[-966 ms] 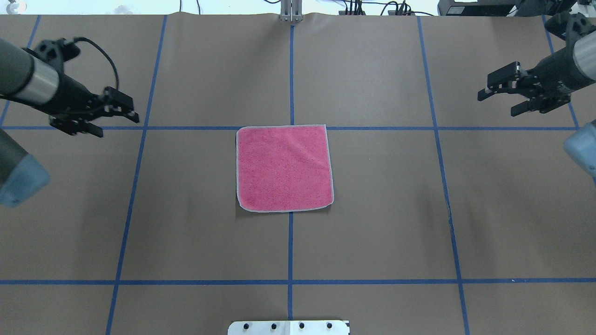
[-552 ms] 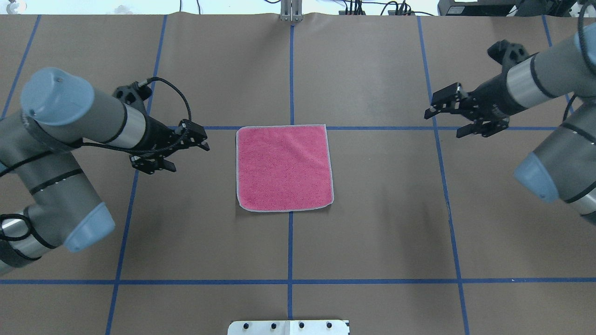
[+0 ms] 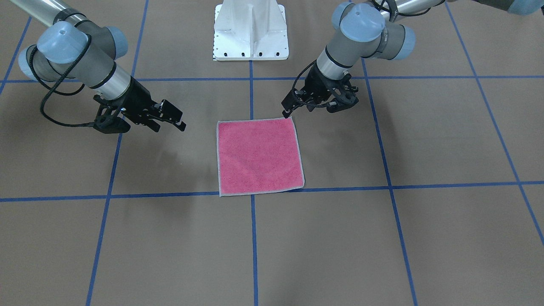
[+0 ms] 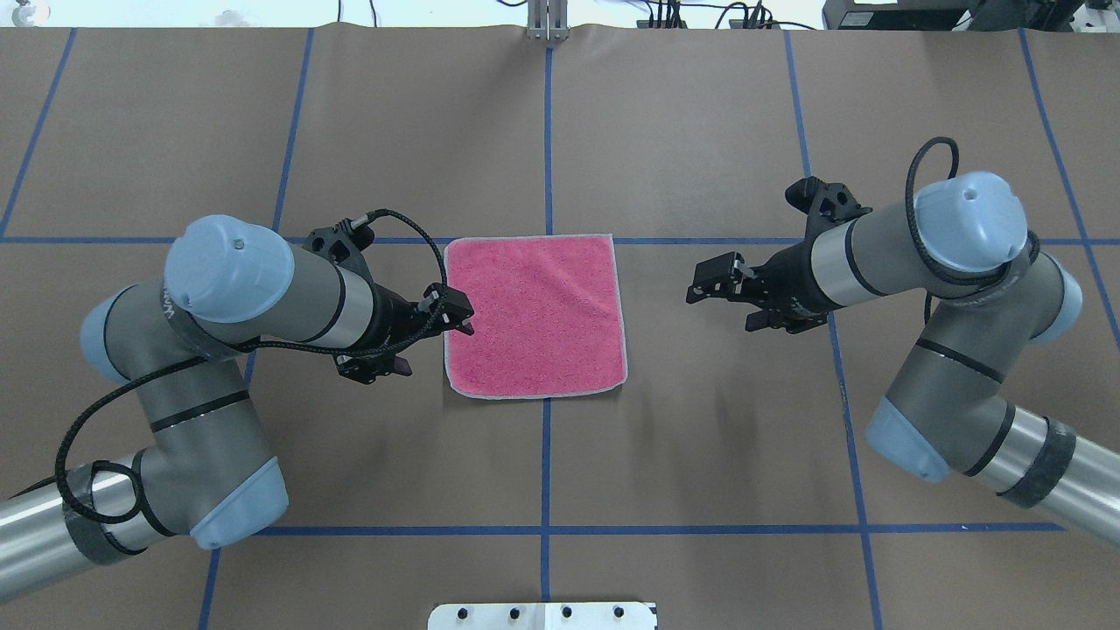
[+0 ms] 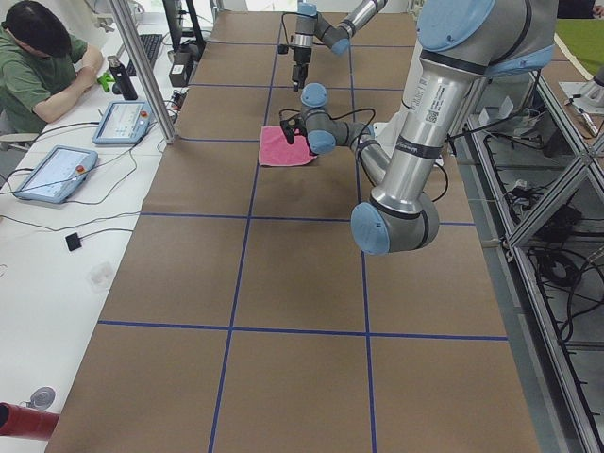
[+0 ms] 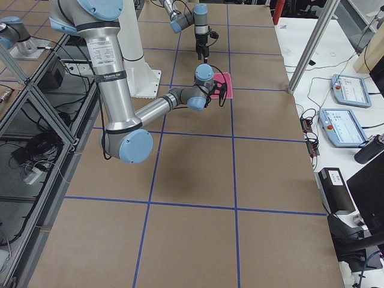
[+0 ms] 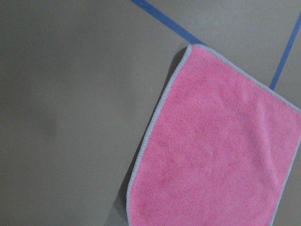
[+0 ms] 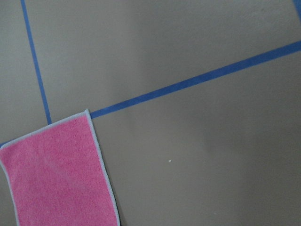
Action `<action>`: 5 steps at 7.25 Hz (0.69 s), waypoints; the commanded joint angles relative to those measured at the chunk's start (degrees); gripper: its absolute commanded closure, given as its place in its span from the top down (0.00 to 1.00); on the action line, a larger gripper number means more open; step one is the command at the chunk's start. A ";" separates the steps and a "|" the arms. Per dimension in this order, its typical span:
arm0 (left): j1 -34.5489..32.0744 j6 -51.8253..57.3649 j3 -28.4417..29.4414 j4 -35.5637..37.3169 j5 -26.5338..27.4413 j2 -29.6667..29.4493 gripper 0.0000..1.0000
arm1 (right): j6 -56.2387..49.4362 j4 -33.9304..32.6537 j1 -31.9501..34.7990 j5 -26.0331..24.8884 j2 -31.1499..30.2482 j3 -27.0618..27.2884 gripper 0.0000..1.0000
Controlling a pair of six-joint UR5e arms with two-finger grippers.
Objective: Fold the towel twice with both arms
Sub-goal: 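Move the left gripper to one towel edge while the right approaches the other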
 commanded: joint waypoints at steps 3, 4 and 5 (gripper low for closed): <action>3.30 -0.33 3.96 -2.02 2.63 -0.74 1.00 | 0.35 -0.24 -5.15 -1.07 2.13 -0.88 0.98; 3.31 -0.33 5.02 -2.47 2.63 -1.35 1.00 | 0.35 -0.51 -5.77 -1.25 3.97 -1.92 0.98; 3.31 -0.24 5.63 -2.47 2.63 -1.88 0.99 | 0.44 -0.51 -5.86 -1.25 5.30 -3.06 0.98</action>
